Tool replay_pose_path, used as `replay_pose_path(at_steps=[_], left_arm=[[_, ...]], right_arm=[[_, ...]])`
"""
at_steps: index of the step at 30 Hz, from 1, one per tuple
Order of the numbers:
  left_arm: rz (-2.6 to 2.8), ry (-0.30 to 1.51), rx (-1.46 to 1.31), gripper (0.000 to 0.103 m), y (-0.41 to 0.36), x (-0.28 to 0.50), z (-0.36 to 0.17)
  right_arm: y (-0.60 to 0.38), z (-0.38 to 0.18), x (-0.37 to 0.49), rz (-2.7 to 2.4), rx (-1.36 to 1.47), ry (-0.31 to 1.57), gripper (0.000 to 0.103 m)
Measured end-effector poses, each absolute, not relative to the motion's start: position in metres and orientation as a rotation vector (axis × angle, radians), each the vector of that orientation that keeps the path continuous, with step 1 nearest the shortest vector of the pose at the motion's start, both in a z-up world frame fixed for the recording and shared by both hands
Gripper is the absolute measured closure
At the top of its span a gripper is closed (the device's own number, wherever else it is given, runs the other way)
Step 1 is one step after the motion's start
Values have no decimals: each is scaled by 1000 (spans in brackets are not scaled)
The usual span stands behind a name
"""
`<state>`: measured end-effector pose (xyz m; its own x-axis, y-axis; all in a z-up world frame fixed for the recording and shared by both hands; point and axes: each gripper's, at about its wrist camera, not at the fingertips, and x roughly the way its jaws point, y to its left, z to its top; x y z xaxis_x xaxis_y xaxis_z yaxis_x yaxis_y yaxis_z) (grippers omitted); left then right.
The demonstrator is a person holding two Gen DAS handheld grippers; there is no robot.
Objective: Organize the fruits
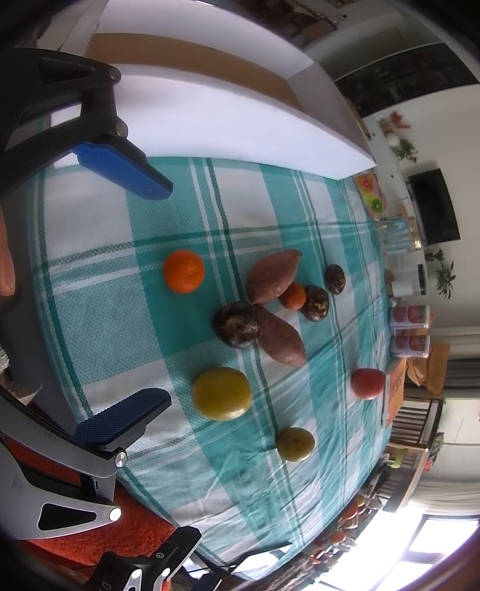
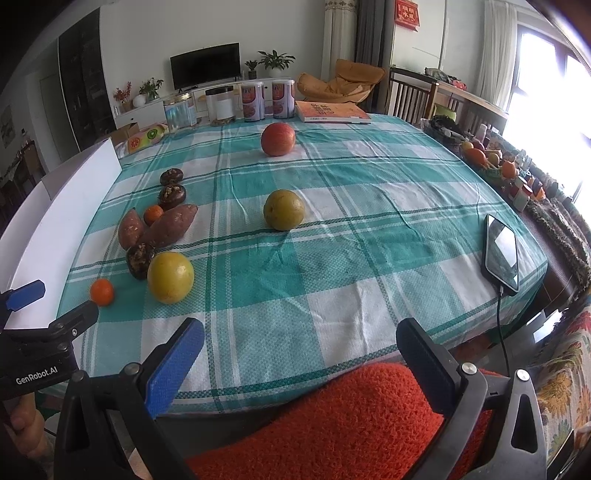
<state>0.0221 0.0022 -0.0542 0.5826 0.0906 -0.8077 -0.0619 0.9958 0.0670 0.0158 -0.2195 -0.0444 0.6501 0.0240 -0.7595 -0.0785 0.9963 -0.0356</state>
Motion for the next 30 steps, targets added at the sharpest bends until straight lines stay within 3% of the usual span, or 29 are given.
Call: replay_pose_path(at_steps=[21, 30], left_arm=[[93, 969, 37, 1, 3, 25, -57], [20, 1011, -182, 1, 44, 21, -68]], right_arm=[[-223, -46, 16, 60, -53, 873, 0], [-225, -49, 16, 69, -32, 881, 0]])
